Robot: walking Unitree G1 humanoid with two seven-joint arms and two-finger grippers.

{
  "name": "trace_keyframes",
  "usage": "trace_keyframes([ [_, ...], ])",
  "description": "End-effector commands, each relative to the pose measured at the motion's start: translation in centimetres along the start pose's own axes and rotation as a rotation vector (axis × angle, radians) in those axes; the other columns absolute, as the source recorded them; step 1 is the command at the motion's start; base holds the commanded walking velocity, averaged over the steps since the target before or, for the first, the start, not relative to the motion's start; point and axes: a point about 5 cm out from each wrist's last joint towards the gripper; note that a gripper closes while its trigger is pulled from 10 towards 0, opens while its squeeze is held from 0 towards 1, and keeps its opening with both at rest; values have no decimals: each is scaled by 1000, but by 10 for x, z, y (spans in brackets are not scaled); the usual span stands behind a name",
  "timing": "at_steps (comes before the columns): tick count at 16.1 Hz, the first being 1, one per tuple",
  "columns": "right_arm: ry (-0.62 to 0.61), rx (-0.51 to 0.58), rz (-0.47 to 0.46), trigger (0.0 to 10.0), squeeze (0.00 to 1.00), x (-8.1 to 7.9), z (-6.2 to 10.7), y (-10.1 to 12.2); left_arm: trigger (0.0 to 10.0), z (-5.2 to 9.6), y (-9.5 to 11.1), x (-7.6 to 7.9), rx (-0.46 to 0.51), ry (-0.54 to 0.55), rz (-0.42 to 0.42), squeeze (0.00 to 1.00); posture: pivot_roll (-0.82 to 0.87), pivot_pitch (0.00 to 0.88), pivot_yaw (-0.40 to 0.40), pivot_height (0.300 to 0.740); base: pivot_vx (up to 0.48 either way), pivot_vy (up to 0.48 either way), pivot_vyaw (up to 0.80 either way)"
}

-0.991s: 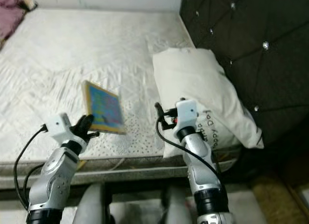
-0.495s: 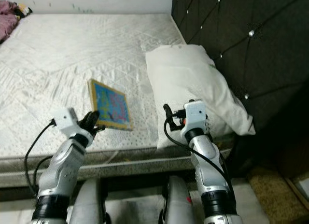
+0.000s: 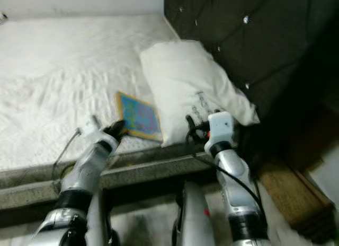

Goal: Clean up the room

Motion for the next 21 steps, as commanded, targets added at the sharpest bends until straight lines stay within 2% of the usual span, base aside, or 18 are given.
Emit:
trace_keyframes([
  [1,2,6,6,10000,0,5,2,1,10000,-3,13,0,65,-9,21,0,-165,0,-33,571,0,0,0],
  [5,-22,-7,26,10000,0,16,6,0,10000,-7,28,-6,115,17,24,0,-183,0,-43,571,0,0,0],
  [10,-17,-6,36,10000,0,17,3,3,10000,-7,31,-20,123,36,59,0,-185,0,-52,571,0,0,0],
  [12,-16,-4,37,10000,0,17,3,3,10000,-9,30,-26,76,41,115,0,-192,0,-52,571,0,0,0],
  [13,-18,-2,41,10000,0,18,3,4,10000,-11,28,-28,35,48,117,0,-198,0,-51,571,0,0,0],
  [15,-27,-3,47,10000,0,22,5,5,10000,-13,25,-27,2,41,77,0,-210,0,-48,571,0,0,0],
  [17,-35,-4,53,10000,0,25,7,5,10000,-15,20,-26,-73,31,51,0,-231,0,-44,571,0,0,0],
  [19,-36,-5,56,10000,0,26,8,5,10000,-16,20,-26,-92,28,30,0,-237,0,-46,571,0,0,0],
  [21,-39,-10,63,10000,0,27,10,4,10000,-16,29,-30,-62,54,20,0,-239,0,-46,571,0,0,0],
])
Point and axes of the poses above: a point about 5 cm out from each wrist's last joint towards the gripper, its own z axis pointing back from the gripper into the wrist, its own y axis along the axis of the wrist's last joint, x = y × z, and after that the axes turned 15 degrees about z, right-handed
